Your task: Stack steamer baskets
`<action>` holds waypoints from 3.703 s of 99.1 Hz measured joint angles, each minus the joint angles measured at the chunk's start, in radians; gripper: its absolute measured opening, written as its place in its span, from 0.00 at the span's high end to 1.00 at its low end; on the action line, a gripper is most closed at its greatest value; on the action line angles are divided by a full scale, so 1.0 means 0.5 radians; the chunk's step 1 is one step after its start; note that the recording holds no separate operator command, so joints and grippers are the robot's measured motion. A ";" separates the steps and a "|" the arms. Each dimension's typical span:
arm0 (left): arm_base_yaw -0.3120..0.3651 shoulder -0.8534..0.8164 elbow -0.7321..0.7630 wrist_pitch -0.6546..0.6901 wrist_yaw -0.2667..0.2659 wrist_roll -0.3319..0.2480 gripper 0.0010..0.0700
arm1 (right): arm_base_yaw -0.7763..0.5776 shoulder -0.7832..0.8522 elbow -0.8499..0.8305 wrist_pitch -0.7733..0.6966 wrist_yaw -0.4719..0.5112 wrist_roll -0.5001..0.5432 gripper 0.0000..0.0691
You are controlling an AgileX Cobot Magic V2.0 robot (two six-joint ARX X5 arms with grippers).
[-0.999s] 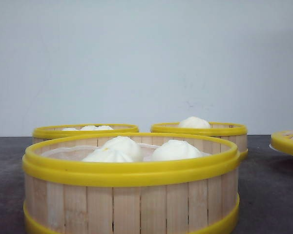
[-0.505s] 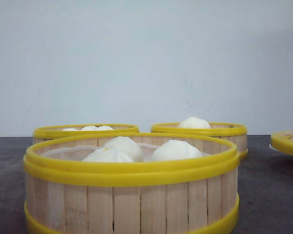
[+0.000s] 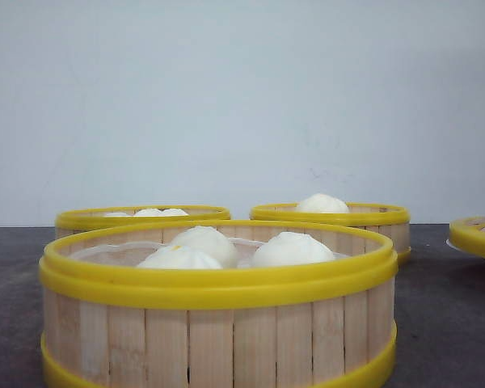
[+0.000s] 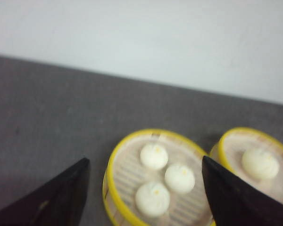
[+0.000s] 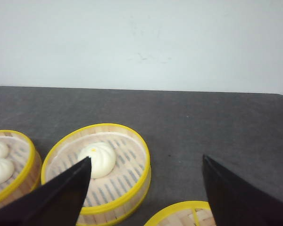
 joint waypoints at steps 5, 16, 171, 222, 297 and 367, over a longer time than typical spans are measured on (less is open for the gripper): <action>-0.018 0.095 0.000 0.001 0.000 0.000 0.38 | 0.008 -0.002 0.000 0.000 -0.027 0.000 0.33; -0.052 0.323 0.000 0.030 -0.002 0.001 0.38 | 0.011 -0.002 0.000 0.000 -0.072 0.007 0.33; -0.114 1.925 0.888 -0.410 -0.328 0.039 0.73 | 0.011 0.042 0.000 -0.031 -0.082 0.024 0.36; -0.127 1.984 0.890 -0.401 -0.362 0.002 0.77 | 0.011 0.042 0.000 -0.031 -0.082 0.024 0.36; -0.063 1.855 1.039 -0.436 -0.091 -0.039 0.97 | 0.011 0.043 0.000 -0.031 -0.081 0.024 0.40; -0.263 0.696 1.058 -1.021 0.136 0.253 0.97 | 0.011 0.045 0.000 -0.031 -0.084 0.024 0.40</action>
